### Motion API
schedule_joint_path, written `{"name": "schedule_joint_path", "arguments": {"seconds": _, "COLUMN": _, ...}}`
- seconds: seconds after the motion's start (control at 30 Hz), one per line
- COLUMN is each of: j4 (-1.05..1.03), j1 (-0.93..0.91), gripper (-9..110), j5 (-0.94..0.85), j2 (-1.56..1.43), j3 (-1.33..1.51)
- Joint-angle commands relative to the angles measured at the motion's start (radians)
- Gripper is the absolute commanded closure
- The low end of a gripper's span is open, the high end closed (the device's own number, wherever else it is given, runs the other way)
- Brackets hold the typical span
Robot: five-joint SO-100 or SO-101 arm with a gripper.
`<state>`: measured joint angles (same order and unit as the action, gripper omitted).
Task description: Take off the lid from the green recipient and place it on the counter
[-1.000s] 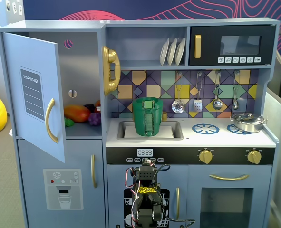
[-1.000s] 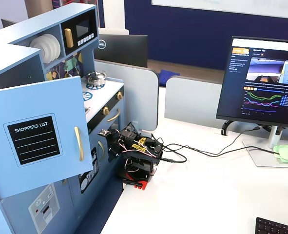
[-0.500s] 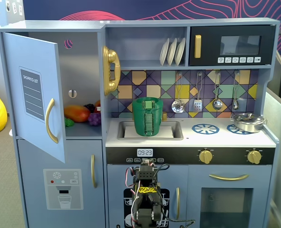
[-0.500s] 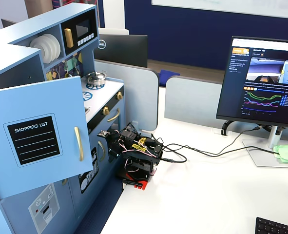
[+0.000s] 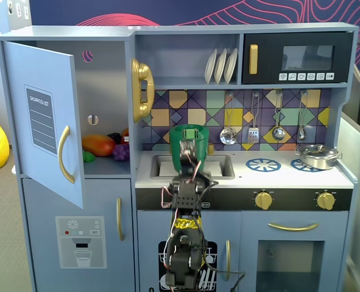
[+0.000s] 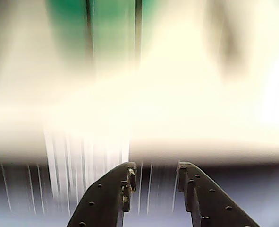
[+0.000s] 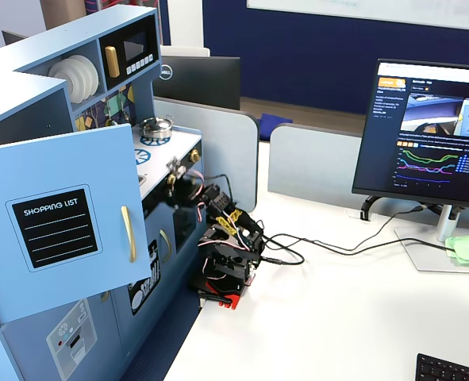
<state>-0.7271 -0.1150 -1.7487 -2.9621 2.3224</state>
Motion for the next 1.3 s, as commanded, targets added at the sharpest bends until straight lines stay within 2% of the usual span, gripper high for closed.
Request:
{"name": "schedule_joint_path", "arguments": {"seconds": 0.0, "j4": 0.153, "j1": -0.003, "gripper": 82, "j5": 0.002, "j2": 0.064, "j3": -0.146}}
{"name": "schedule_joint_path", "arguments": {"seconds": 0.17, "j4": 0.322, "j1": 0.025, "gripper": 74, "j5": 0.038, "j2": 0.089, "j3": -0.138}}
{"name": "schedule_joint_path", "arguments": {"seconds": 0.37, "j4": 0.425, "j1": 0.032, "gripper": 66, "j5": 0.057, "j2": 0.156, "j3": -0.164}}
{"name": "schedule_joint_path", "arguments": {"seconds": 0.63, "j4": 0.486, "j1": 0.034, "gripper": 65, "j5": 0.075, "j2": 0.298, "j3": -0.247}}
{"name": "schedule_joint_path", "arguments": {"seconds": 1.27, "j4": 0.445, "j1": 0.032, "gripper": 66, "j5": 0.072, "j2": 0.557, "j3": -0.428}}
